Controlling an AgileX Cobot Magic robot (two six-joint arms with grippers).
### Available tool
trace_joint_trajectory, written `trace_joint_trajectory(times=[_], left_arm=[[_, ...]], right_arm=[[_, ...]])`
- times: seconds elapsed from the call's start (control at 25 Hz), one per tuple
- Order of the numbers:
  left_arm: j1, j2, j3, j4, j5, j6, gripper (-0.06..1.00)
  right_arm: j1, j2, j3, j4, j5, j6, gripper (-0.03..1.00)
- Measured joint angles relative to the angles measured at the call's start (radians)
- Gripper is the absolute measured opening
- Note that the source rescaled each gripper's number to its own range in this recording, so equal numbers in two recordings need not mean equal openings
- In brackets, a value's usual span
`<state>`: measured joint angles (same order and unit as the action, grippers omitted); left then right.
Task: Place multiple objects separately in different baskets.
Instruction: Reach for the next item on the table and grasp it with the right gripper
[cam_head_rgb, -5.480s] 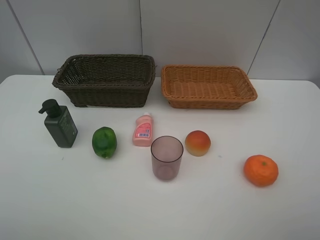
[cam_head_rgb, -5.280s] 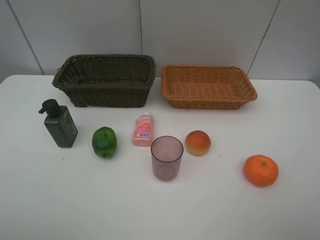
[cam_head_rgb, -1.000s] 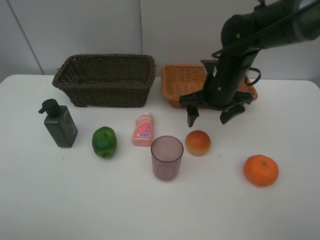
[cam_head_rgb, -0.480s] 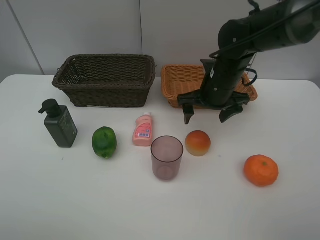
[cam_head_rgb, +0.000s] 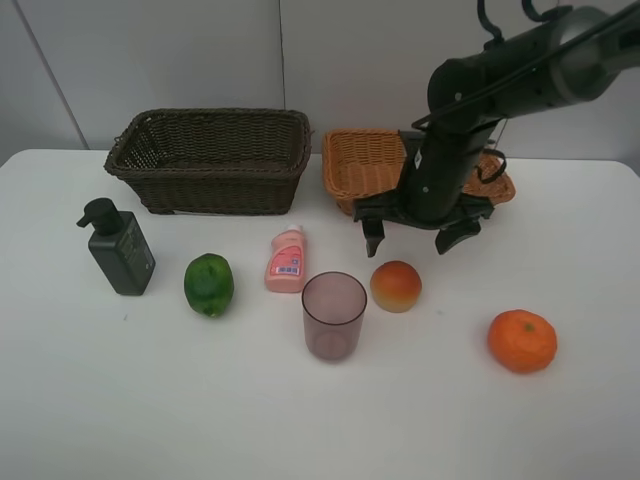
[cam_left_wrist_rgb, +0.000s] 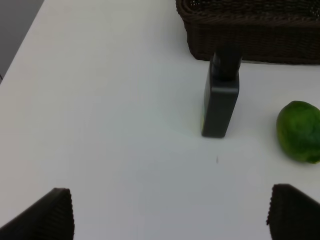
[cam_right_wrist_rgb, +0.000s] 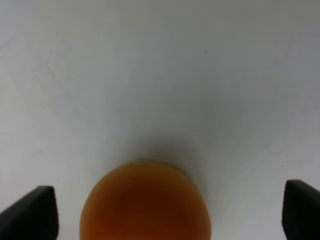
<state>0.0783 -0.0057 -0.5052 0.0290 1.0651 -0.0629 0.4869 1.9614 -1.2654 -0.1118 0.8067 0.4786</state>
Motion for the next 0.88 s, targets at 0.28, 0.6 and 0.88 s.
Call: trace_joint_trajectory(times=[0.28,0.6,0.88], left_arm=[[0.000,0.000,0.000,0.000,0.000,0.000,1.00],[0.000,0.000,0.000,0.000,0.000,0.000,1.00],[0.000,0.000,0.000,0.000,0.000,0.000,1.00]], right_arm=[[0.000,0.028,0.000,0.000,-0.003,0.000,0.91],[0.000,0.030,0.000,0.030,0.012,0.000,0.91],[0.000,0.043,0.019,0.081,-0.020,0.000,0.91]])
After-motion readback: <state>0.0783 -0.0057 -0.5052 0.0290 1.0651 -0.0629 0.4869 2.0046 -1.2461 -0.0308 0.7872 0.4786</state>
